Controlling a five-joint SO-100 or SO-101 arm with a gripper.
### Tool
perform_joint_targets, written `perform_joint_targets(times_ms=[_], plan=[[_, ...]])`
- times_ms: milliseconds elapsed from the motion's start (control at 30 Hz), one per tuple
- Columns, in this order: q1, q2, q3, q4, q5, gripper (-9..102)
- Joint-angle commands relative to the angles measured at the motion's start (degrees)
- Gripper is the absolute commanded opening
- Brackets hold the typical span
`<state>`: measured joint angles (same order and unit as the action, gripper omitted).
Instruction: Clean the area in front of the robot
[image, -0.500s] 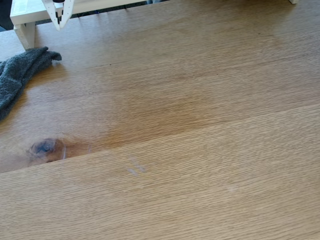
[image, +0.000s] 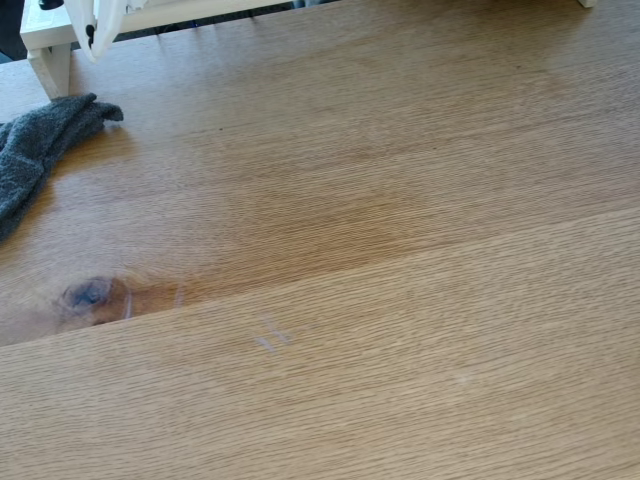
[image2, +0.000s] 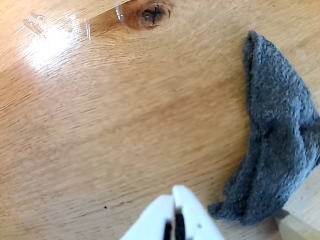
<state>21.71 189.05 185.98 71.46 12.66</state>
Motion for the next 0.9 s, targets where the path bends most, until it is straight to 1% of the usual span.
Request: perform_joint_targets(times_ms=[0,100,200,267,333,367,467,567,667,733,867], plan=[[-2.55,-1.67,6.33,-5.63,-3.96,0],[-7.03,-5.71,2.64,-12.3,-8.0,0],[-13.71,-13.27,-5.54,-16.96,-8.44,0],[-17.4,-21.09,-13.01,-18.19,-7.03,0],[-18.02,-32.52,-21.97,-20.13,-6.24,0],[-16.96,-38.58,-26.54,-21.27,-6.33,3],[-9.4,-55.63,-40.43,-22.5,-4.04,23],[1.14,-69.26,-51.5,-23.29,-0.53,33],[11.51,-80.07,-59.77,-22.15,1.85,36],[17.93,-87.1,-62.31,-22.94,1.85,38],[27.16,-101.16,-63.19,-28.74,-5.19,37]])
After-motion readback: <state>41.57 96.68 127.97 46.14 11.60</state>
